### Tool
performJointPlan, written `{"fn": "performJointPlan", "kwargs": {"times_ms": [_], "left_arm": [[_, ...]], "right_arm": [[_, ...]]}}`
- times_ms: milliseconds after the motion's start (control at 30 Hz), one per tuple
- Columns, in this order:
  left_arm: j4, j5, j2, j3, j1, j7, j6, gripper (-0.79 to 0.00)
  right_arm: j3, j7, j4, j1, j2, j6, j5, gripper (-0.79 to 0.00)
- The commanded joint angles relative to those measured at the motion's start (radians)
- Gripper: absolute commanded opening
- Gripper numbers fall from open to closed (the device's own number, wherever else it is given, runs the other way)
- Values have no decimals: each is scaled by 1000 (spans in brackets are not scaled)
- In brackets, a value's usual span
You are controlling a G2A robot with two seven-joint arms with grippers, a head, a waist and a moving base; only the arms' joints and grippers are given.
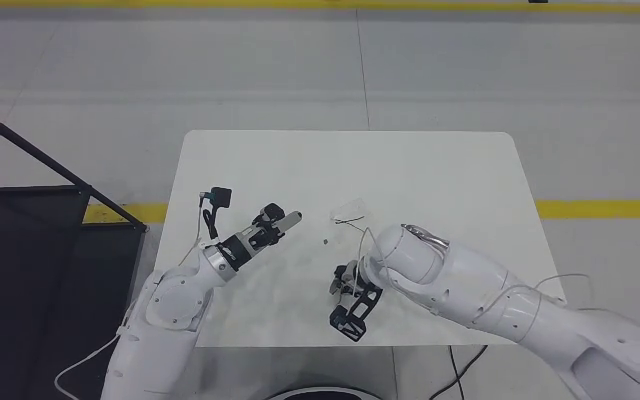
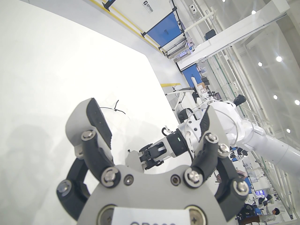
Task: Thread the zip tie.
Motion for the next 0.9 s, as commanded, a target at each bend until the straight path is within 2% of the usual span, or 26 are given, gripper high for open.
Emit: {"fn": "performJointPlan", "kwargs": {"times_ms": [0, 233, 400, 533, 733, 867], "left_arm": [[0, 0, 0, 0, 0, 0, 0, 0], [0, 0, 0, 0, 0, 0, 0, 0], [0, 0, 0, 0, 0, 0, 0, 0], [0, 0, 0, 0, 0, 0, 0, 0], [0, 0, 0, 0, 0, 0, 0, 0], [0, 0, 0, 0, 0, 0, 0, 0]], "right_arm": [[0, -5, 6, 1, -2, 0, -1, -563], [0, -29, 36, 6, -11, 0, -5, -600], [0, -57, 59, 10, -22, 0, -20, -723], [0, -81, 75, 14, -31, 0, -38, -779], [0, -112, 82, 27, -39, 0, -61, -785], [0, -126, 37, 30, -29, 0, -102, -785]]}}
